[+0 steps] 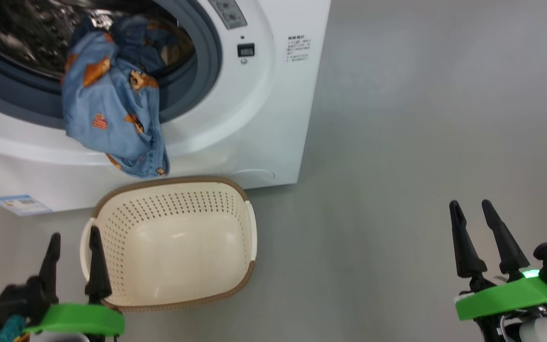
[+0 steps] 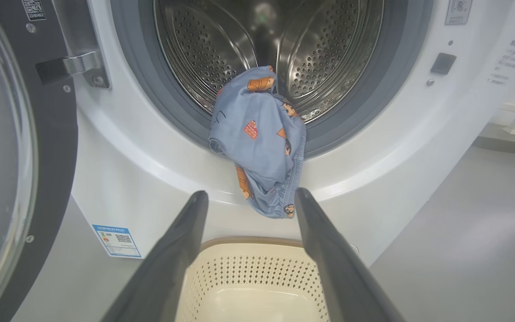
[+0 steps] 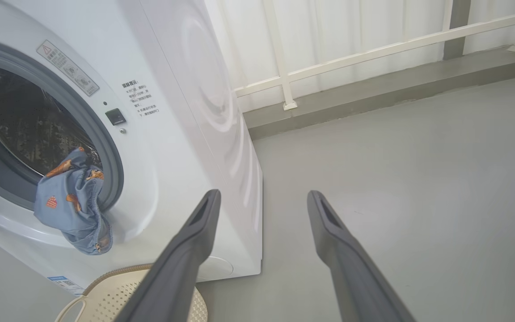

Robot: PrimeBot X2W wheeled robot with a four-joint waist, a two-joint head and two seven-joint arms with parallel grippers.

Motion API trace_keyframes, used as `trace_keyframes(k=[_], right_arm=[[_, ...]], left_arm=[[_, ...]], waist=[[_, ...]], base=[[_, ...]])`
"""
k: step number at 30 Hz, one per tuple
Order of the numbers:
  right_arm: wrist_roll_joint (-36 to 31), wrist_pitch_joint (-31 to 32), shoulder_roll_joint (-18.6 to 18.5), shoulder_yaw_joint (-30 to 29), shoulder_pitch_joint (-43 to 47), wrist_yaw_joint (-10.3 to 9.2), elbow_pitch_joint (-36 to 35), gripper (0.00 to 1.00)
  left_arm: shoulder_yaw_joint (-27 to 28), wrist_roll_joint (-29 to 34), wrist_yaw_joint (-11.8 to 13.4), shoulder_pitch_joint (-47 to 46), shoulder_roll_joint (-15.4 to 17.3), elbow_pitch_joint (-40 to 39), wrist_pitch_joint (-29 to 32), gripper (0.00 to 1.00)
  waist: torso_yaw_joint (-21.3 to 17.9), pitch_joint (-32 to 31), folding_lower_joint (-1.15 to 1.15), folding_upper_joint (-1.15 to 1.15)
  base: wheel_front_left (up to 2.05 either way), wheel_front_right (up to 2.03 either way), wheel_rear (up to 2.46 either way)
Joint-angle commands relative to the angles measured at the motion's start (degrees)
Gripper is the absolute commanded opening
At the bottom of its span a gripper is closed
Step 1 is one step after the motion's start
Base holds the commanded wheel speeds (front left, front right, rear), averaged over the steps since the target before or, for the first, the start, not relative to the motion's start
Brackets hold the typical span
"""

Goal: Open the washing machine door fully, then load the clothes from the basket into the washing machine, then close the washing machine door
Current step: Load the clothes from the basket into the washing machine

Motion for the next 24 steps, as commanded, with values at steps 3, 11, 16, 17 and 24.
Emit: trace_keyframes(k=[3,11,16,17,24], right_arm=[[-0.4,-0.5,-0.3,1.4,-2.7,0.32,-1.6,1.00],[-0.4,-0.5,0.8,1.4,-6.0,0.32,-2.4,1.00],[-0.6,-0.5,1.5,1.8,-8.2,0.32,-2.7,1.00],[-0.6,-0.5,1.7,1.8,-8.6,0.32,-2.8,1.00],[-0.9,-0.5,2.8,2.0,-10.7,0.32,-3.4,1.00]], left_arm=[[1.1,-1.4,0.0,-4.7,2.0,1.3,-0.4,1.00],[-0.3,-4.0,0.0,-14.6,3.8,7.5,-0.4,1.00],[-1.0,-5.3,0.0,-20.9,5.9,13.7,-0.4,1.00],[-1.1,-5.4,0.0,-22.0,6.6,15.0,-0.4,1.00],[-1.2,-5.8,0.0,-29.2,10.3,23.3,-0.4,1.00]], waist=[[-1.2,4.6,0.00,0.00],[-2.5,11.2,0.00,0.00],[-3.4,14.8,0.00,0.00],[-3.7,15.4,0.00,0.00],[-5.1,18.9,0.00,0.00]], base=[[0.00,0.00,0.00],[0.00,0.00,0.00],[0.00,0.00,0.00],[0.00,0.00,0.00],[0.00,0.00,0.00]])
